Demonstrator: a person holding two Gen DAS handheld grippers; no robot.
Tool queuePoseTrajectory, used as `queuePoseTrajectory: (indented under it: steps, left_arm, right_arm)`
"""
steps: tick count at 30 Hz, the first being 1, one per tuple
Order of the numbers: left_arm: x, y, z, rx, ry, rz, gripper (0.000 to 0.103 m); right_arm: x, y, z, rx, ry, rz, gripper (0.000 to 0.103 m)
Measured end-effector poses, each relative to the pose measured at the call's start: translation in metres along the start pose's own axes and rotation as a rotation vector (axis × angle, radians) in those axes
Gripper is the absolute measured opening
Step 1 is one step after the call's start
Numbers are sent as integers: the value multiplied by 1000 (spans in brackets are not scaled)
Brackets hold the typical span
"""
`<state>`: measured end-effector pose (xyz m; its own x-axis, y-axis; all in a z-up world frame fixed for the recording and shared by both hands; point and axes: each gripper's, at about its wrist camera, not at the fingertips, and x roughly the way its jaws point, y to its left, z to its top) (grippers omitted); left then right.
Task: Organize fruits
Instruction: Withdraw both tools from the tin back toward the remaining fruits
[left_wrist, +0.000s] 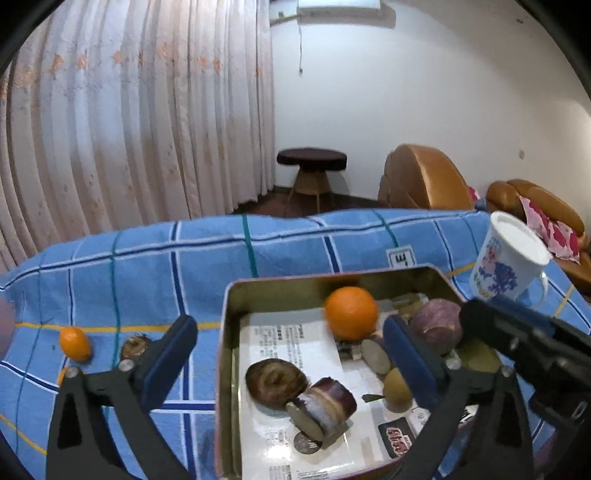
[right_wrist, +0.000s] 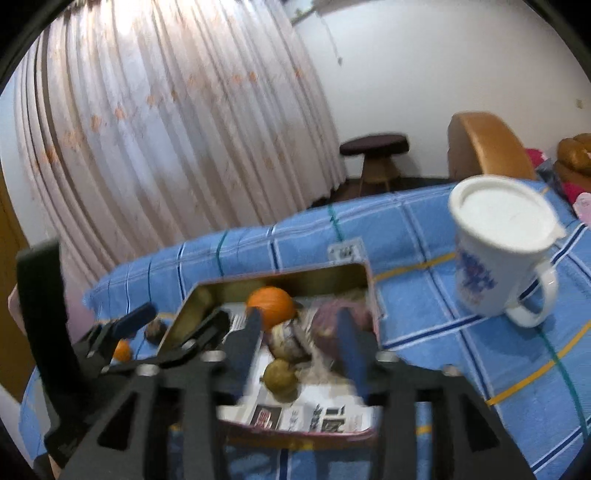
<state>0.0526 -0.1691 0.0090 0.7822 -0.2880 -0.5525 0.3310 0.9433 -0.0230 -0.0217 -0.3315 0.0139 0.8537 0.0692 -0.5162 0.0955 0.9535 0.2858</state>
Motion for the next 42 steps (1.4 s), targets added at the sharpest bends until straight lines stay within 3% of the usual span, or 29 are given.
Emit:
queuePoseTrajectory:
  steps: [1, 5, 9, 14, 20, 29, 42]
  left_arm:
    - [-3, 1, 0, -1, -4, 8, 103]
    - [-13, 9, -2, -13, -16, 43, 103]
    - [-25, 22, -6, -33, -38, 66, 103]
    - [-36, 37, -18, 0, -65, 147, 103]
    - [-45, 69, -33, -24, -57, 207, 103]
    - [-57, 101, -44, -47, -50, 235, 103]
    - [-64, 139, -52, -90, -35, 240, 103]
  right_arm:
    - [-4, -2, 1, 11, -29, -12, 78]
    - [-14, -3, 1, 16, -120, -50, 79]
    - [-9, 5, -4, -26, -148, -106, 79]
    - [-11, 24, -11, -126, -224, -120, 79]
    - [-10, 37, -18, -209, -250, -140, 79]
    - [-18, 51, -27, -207, -285, -185, 79]
    - [-12, 104, -46, -183, -235, -110, 79]
